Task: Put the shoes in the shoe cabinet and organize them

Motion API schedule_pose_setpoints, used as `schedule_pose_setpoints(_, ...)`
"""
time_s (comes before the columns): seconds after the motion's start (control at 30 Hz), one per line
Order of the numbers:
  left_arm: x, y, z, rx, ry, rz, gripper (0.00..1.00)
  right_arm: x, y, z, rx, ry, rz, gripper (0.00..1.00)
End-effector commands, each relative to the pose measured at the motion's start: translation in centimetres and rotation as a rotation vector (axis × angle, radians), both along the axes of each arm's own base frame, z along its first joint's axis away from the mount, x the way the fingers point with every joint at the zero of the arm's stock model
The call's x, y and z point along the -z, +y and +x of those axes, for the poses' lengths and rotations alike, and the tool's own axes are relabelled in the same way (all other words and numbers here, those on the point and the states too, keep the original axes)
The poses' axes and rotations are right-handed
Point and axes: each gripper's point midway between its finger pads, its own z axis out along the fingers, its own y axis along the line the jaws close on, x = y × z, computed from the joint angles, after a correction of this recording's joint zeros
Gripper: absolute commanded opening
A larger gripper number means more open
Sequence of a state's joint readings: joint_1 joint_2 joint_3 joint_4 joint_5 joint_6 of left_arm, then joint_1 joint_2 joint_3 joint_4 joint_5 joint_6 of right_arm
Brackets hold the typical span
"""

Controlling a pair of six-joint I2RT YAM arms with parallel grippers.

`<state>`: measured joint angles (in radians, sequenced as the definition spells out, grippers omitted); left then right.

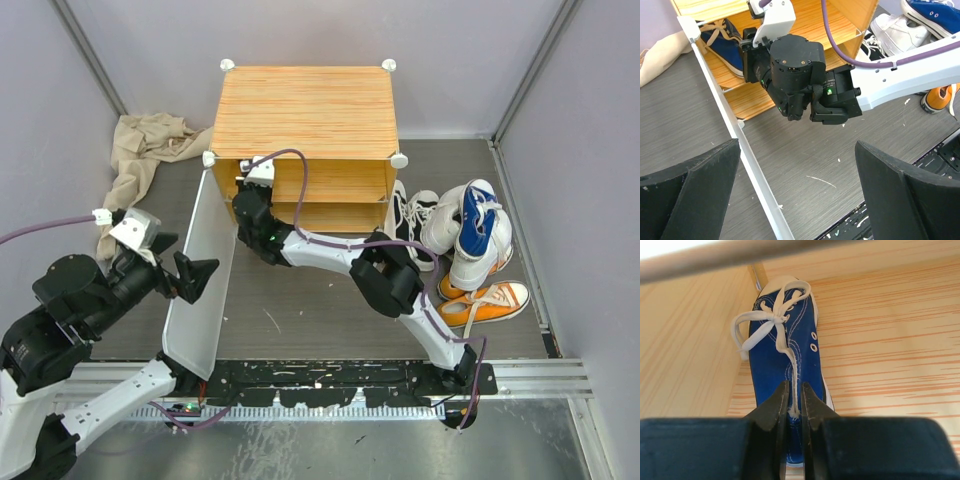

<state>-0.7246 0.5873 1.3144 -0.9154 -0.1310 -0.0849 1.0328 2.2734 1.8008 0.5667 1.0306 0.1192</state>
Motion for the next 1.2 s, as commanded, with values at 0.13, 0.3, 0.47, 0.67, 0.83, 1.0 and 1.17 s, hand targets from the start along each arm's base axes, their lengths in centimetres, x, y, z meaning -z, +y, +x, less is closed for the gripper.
schedule_pose_setpoints(0.13,0.4,0.4,0.1,-0.022,-0.007,-0.003,0.98,-7.3,-0.1,0.6,0.042,-0.114,0.256,0.01)
schedule_pose_setpoints(0.3,0.7,0.3,0.2,-0.022,0.002,-0.001,0.98,-7.2,0.5,1.0,0.028,-0.104,0.291,0.05)
schedule_pose_setpoints(0.47,1.0,0.5,0.3,-0.032,0.005,0.008,0.98,-6.7,1.7,1.1,-0.036,-0.090,0.311,0.28)
schedule_pose_setpoints(0.67,1.2,0.5,0.3,-0.033,0.010,0.011,0.98,-5.7,2.9,0.8,-0.110,-0.069,0.299,0.55)
schedule_pose_setpoints(0.83,1.1,0.6,0.2,-0.036,0.006,0.011,0.98,-6.5,2.7,-0.1,-0.165,-0.071,0.311,0.59)
schedule_pose_setpoints(1.0,1.1,0.9,0.1,-0.038,0.002,0.015,0.98,-7.0,1.8,-1.1,-0.207,-0.041,0.266,0.65)
schedule_pose_setpoints(1.17,1.2,1.1,-0.1,-0.042,0.000,0.014,0.98,-5.7,2.1,-1.0,-0.334,0.052,0.244,0.67)
